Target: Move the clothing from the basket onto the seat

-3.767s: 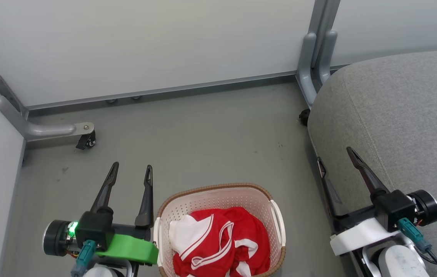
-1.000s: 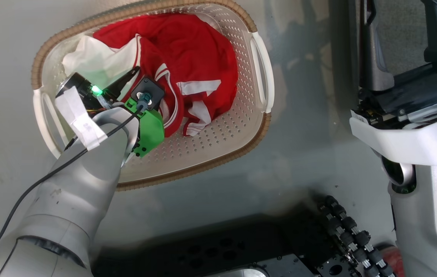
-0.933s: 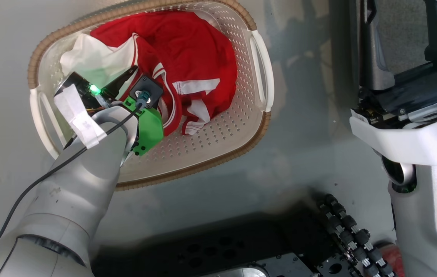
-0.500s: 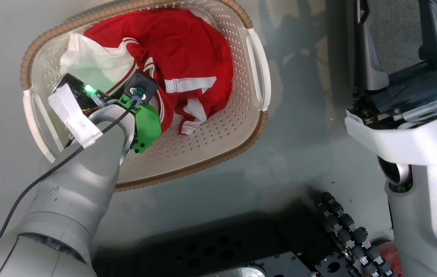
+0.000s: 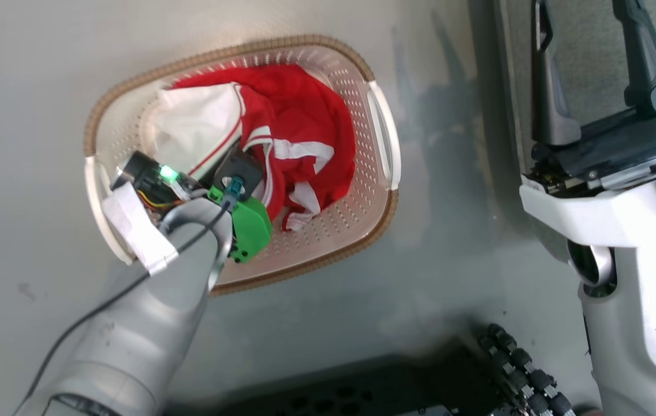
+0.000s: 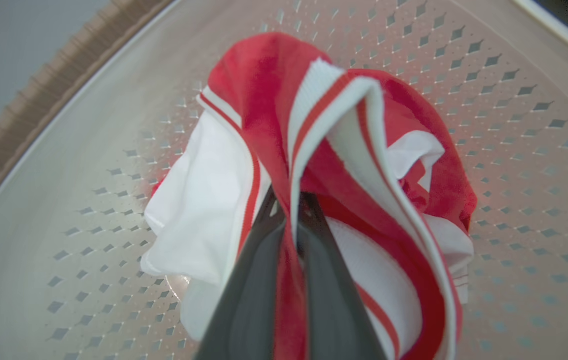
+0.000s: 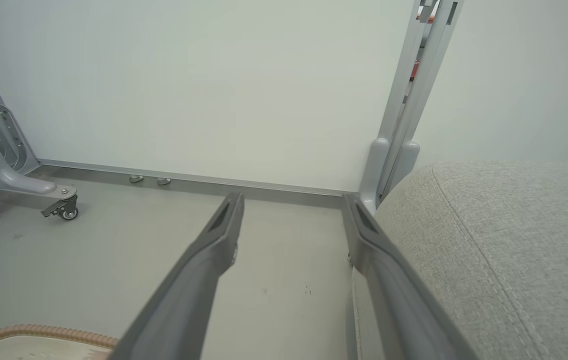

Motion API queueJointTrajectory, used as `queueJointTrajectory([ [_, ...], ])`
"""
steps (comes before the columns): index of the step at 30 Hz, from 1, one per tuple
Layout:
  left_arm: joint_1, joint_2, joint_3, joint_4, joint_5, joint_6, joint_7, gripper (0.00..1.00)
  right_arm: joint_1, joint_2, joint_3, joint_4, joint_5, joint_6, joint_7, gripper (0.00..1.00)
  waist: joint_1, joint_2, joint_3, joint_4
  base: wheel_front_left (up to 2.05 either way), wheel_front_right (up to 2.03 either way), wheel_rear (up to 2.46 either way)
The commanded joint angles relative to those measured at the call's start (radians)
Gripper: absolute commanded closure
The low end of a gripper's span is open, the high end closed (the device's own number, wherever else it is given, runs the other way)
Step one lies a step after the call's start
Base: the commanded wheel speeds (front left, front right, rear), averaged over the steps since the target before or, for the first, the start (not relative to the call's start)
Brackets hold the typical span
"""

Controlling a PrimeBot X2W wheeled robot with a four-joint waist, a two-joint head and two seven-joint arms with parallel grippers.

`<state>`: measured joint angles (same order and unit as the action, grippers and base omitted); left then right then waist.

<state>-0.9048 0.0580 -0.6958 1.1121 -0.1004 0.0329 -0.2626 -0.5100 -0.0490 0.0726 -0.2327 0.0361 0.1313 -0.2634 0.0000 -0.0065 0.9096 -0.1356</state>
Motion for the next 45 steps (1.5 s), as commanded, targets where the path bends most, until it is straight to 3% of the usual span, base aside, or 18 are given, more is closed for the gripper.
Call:
queueJointTrajectory([
  [1, 0.043, 0.011, 0.005, -0.030, -0.003, 0.010, -0.002, 1.00, 0.027, -0.003, -0.004, 0.009, 0.004, -0.001, -0.002, 0.00, 0.0000, 0.0065, -0.121, 0.035, 0.00, 0.00, 0.00],
  [14, 0.344, 0.029, 0.118, -0.404, -0.067, 0.039, -0.002, 1.00, 0.186, -0.003, 0.006, 0.099, 0.010, -0.001, -0.002, 0.00, 0.0000, 0.0065, -0.484, 0.105, 0.00, 0.00, 0.00],
  [23, 0.500, 0.020, 0.216, -0.607, -0.098, 0.007, -0.002, 1.00, 0.293, -0.003, 0.036, 0.164, 0.020, -0.001, -0.002, 0.00, 0.0000, 0.0065, -0.671, 0.109, 0.00, 0.00, 0.00],
  [31, 0.591, 0.002, 0.289, -0.759, -0.140, -0.077, -0.002, 1.00, 0.362, -0.003, 0.051, 0.194, 0.042, -0.001, -0.002, 0.00, 0.0000, 0.0065, -0.768, 0.106, 0.00, 0.00, 0.00],
  [45, 0.602, -0.008, 0.290, -0.914, -0.144, -0.105, -0.002, 1.00, 0.426, -0.003, 0.086, 0.236, 0.055, -0.001, -0.002, 0.00, 0.0000, 0.0065, -0.832, 0.104, 0.00, 0.00, 0.00],
])
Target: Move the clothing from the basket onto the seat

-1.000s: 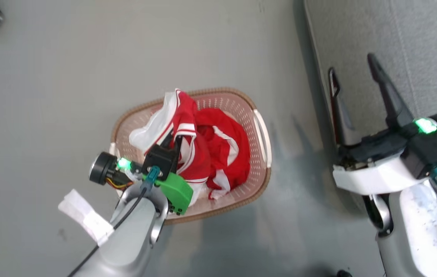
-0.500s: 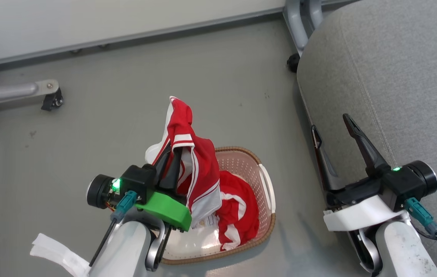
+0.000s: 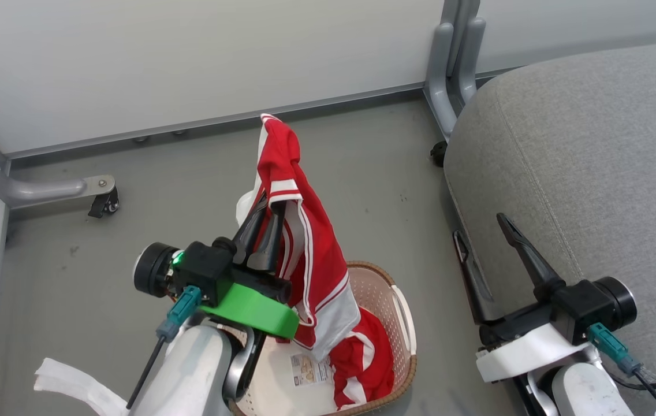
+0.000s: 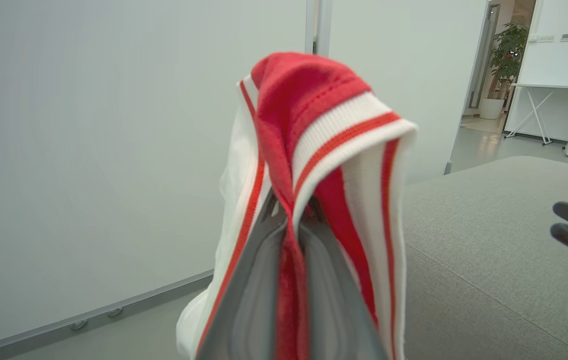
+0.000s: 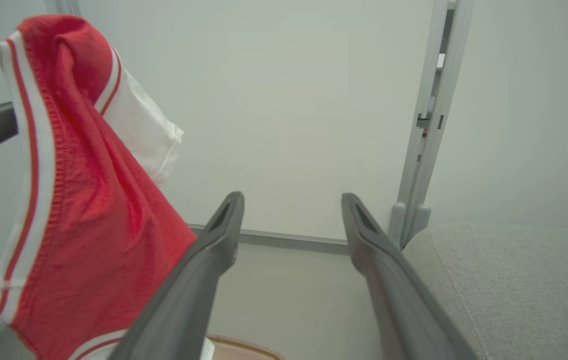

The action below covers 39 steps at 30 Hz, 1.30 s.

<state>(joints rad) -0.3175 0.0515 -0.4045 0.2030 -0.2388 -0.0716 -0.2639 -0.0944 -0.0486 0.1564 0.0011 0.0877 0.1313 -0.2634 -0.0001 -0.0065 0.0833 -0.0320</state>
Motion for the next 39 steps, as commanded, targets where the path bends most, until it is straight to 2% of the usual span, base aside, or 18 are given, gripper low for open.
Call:
queueJointTrajectory([
  [1, 0.011, -0.001, -0.008, -0.007, -0.006, 0.003, -0.001, 1.00, 0.012, -0.003, 0.010, 0.005, 0.000, -0.001, -0.002, 0.00, 0.0001, 0.0065, -0.008, 0.000, 0.00, 0.00, 0.00],
  [17, -0.064, -0.001, -0.175, -0.015, -0.050, 0.021, -0.001, 1.00, -0.073, -0.003, 0.254, 0.047, 0.068, -0.001, -0.002, 0.00, 0.0001, 0.0065, -0.017, 0.024, 0.00, 0.00, 0.00],
  [29, -0.104, -0.001, -0.307, -0.072, -0.102, 0.036, -0.001, 1.00, -0.120, -0.003, 0.277, 0.146, 0.091, -0.001, -0.002, 0.00, 0.0001, 0.0065, -0.021, 0.053, 0.00, 0.00, 0.00],
  [37, -0.123, -0.001, -0.341, -0.092, -0.113, 0.050, -0.001, 1.00, -0.140, -0.003, 0.282, 0.221, 0.093, -0.001, -0.002, 0.00, 0.0001, 0.0065, -0.022, 0.068, 0.00, 0.00, 0.00],
  [38, -0.124, -0.001, -0.342, -0.093, -0.113, 0.051, -0.001, 1.00, -0.142, -0.003, 0.285, 0.226, 0.091, -0.001, -0.002, 0.14, 0.0001, 0.0065, -0.021, 0.069, 0.00, 0.00, 0.00],
  [39, -0.126, -0.001, -0.343, -0.093, -0.114, 0.052, -0.001, 1.00, -0.147, -0.003, 0.286, 0.230, 0.089, -0.001, -0.002, 0.57, 0.0001, 0.0065, -0.019, 0.071, 0.00, 0.00, 0.00],
])
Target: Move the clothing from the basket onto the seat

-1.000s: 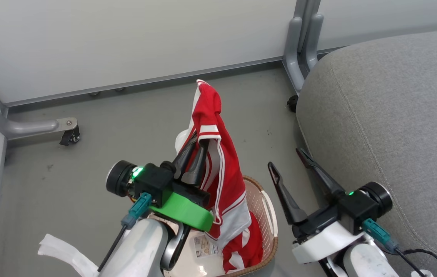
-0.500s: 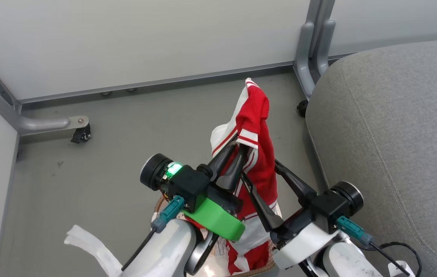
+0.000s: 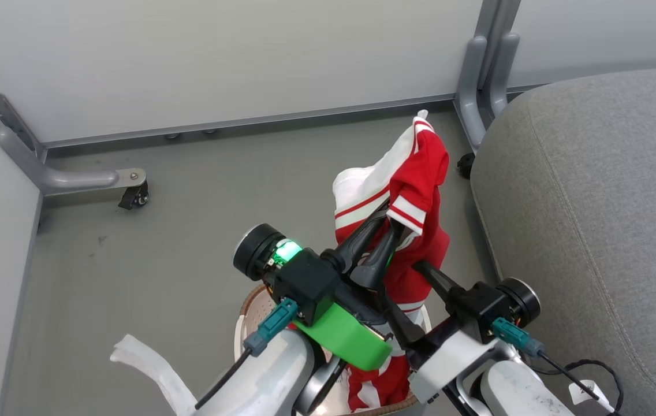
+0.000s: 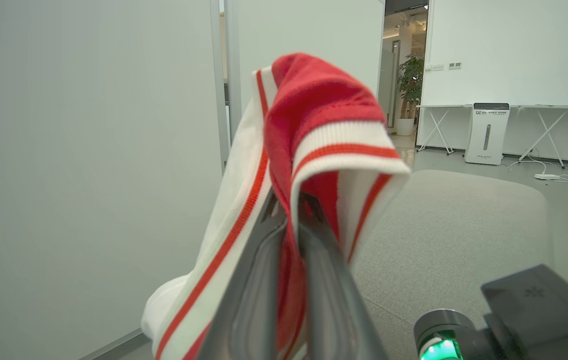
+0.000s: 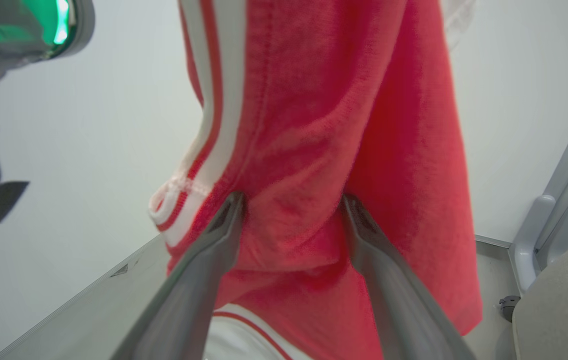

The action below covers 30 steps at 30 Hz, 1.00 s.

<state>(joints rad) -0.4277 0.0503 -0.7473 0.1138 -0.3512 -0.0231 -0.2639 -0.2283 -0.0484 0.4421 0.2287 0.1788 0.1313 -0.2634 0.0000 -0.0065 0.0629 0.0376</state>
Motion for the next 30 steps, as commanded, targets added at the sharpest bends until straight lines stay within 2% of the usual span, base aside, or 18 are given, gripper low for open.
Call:
queueJointTrajectory([
  [1, -0.018, 0.000, 0.000, -0.002, -0.001, 0.004, -0.001, 1.00, -0.014, -0.004, -0.002, 0.002, -0.003, -0.001, -0.002, 0.92, 0.0000, 0.0065, 0.003, 0.002, 0.00, 0.00, 0.00],
  [2, -0.019, 0.000, 0.001, -0.001, -0.001, 0.004, -0.001, 1.00, -0.014, -0.004, 0.000, 0.003, -0.001, -0.001, -0.002, 1.00, 0.0000, 0.0065, 0.005, 0.003, 0.00, 0.00, 0.00],
  [14, -0.020, 0.000, 0.028, 0.031, -0.002, 0.010, -0.001, 1.00, -0.024, -0.004, 0.020, 0.013, -0.004, -0.001, -0.002, 1.00, 0.0000, 0.0065, 0.018, 0.001, 0.00, 0.00, 0.00],
  [20, -0.013, 0.000, 0.047, 0.056, -0.022, 0.030, -0.001, 1.00, -0.024, -0.008, 0.015, 0.009, -0.006, -0.001, -0.002, 1.00, 0.0000, 0.0065, 0.022, -0.005, 0.00, 0.00, 0.00],
  [21, -0.012, 0.000, 0.047, 0.067, -0.028, 0.033, -0.001, 0.70, -0.022, -0.009, 0.013, 0.009, -0.006, -0.001, -0.002, 1.00, 0.0000, 0.0065, 0.023, -0.005, 0.00, 0.00, 0.00],
  [22, -0.014, 0.000, 0.046, 0.074, -0.026, 0.035, -0.001, 0.00, -0.020, -0.009, 0.012, 0.008, -0.007, -0.001, -0.002, 1.00, 0.0000, 0.0065, 0.023, -0.005, 0.00, 0.00, 0.00],
  [30, -0.024, 0.001, 0.052, 0.116, -0.015, 0.043, 0.000, 0.00, -0.014, -0.012, 0.005, 0.005, -0.009, -0.001, -0.002, 1.00, 0.0000, 0.0065, 0.027, -0.008, 0.00, 0.00, 0.00],
])
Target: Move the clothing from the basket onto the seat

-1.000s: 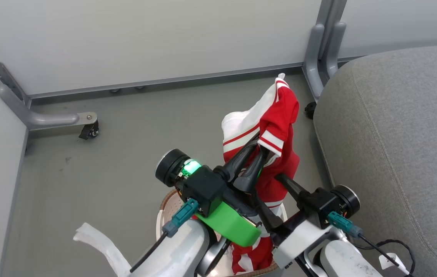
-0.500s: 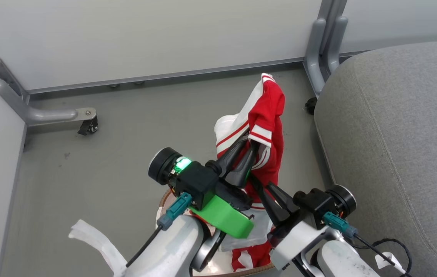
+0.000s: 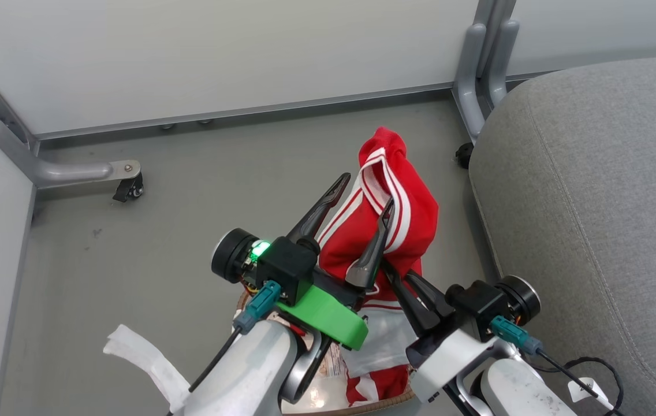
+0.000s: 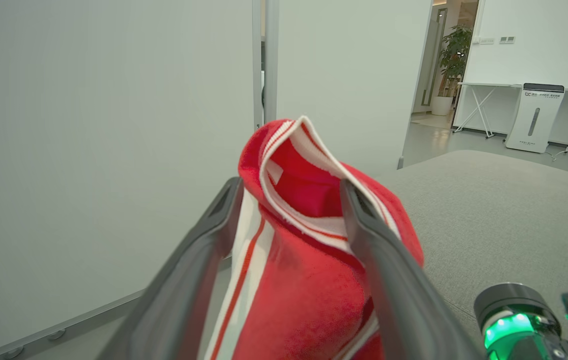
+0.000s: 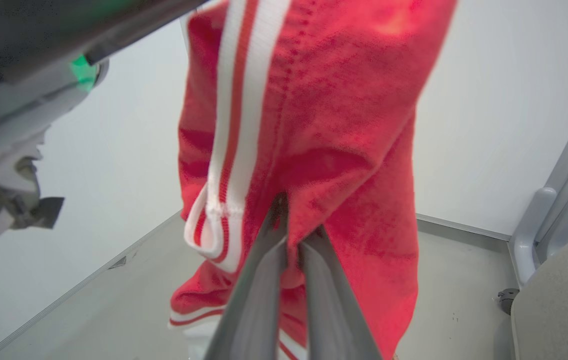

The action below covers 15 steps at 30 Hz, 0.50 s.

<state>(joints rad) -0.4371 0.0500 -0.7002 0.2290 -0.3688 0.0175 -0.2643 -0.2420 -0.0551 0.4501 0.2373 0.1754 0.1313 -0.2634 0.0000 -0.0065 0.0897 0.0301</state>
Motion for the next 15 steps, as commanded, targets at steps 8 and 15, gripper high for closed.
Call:
queueJointTrajectory([
  [8, -0.015, 0.005, 0.015, 0.017, 0.013, -0.005, 0.000, 0.00, -0.002, -0.005, -0.015, -0.011, -0.010, -0.001, -0.002, 1.00, 0.0000, 0.0065, 0.009, -0.001, 0.00, 0.00, 0.00],
  [15, -0.001, 0.013, 0.023, 0.023, 0.025, -0.007, 0.000, 0.00, -0.003, -0.005, -0.032, -0.019, -0.015, -0.001, -0.002, 1.00, 0.0000, 0.0065, 0.014, -0.009, 0.00, 0.00, 0.00],
])
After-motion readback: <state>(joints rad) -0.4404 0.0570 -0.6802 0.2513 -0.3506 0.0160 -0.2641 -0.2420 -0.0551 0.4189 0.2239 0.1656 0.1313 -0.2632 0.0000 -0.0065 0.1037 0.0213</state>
